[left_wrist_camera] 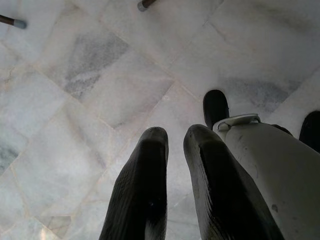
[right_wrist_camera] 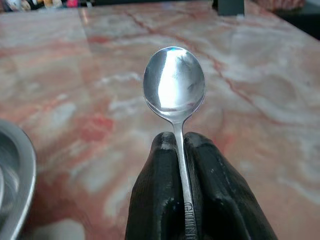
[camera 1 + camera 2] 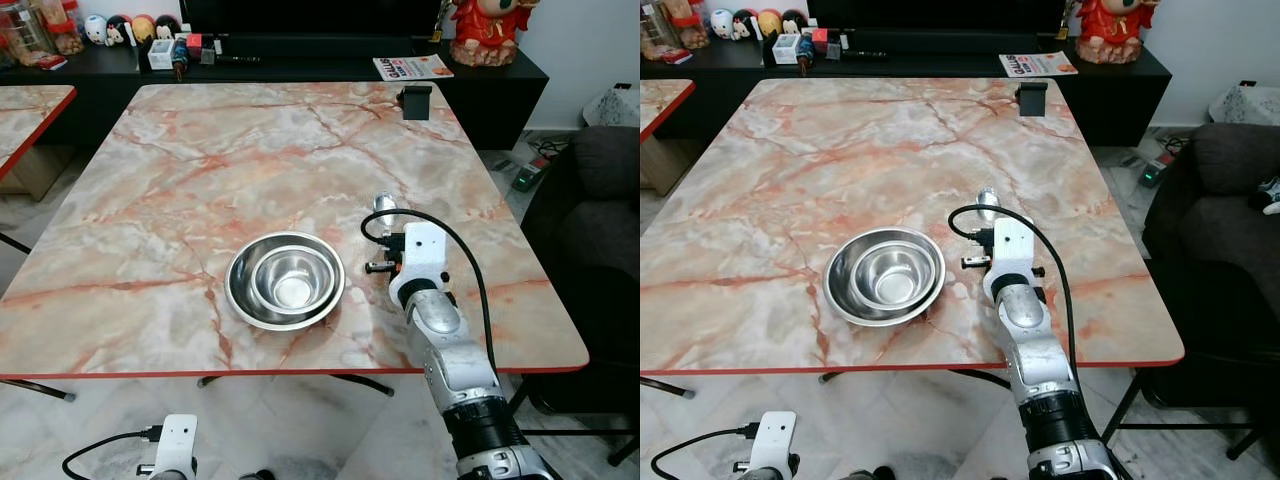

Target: Setting the table

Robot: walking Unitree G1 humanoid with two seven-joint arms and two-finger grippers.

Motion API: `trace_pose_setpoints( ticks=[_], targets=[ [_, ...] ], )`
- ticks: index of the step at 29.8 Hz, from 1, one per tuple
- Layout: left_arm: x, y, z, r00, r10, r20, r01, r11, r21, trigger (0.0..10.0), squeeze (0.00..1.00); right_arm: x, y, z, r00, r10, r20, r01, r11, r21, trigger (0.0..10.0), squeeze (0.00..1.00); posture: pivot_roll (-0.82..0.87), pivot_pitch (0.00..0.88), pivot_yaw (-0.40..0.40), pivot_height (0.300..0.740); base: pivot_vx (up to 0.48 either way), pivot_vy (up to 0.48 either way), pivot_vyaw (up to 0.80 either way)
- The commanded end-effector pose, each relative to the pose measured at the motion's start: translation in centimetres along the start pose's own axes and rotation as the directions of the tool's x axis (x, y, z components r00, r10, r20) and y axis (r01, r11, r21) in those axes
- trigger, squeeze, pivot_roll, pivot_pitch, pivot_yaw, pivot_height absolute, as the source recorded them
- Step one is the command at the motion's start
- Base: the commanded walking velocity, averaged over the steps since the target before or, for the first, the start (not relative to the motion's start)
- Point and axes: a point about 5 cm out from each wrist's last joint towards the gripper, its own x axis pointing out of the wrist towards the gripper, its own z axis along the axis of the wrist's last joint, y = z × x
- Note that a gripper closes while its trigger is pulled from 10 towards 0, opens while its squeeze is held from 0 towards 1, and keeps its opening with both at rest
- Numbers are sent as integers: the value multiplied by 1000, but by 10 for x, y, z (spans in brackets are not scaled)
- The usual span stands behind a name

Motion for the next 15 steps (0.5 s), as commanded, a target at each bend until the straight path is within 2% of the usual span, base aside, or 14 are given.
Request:
trace_pose_setpoints(
  ticks=[1,15],
  targets=[
    [-1,2,-6,1000,8,-25,-8,1000,-5,10000,0,2,-1,0,1000,-7,-24,6,1000,-12,10000,0,-60,146,-13,740,0,0,0],
    [-1,1,-6,999,8,-31,-8,1000,-1,10000,0,0,0,-11,994,-6,-111,2,1000,-29,10000,0,-59,147,-15,740,0,0,0]
  ],
)
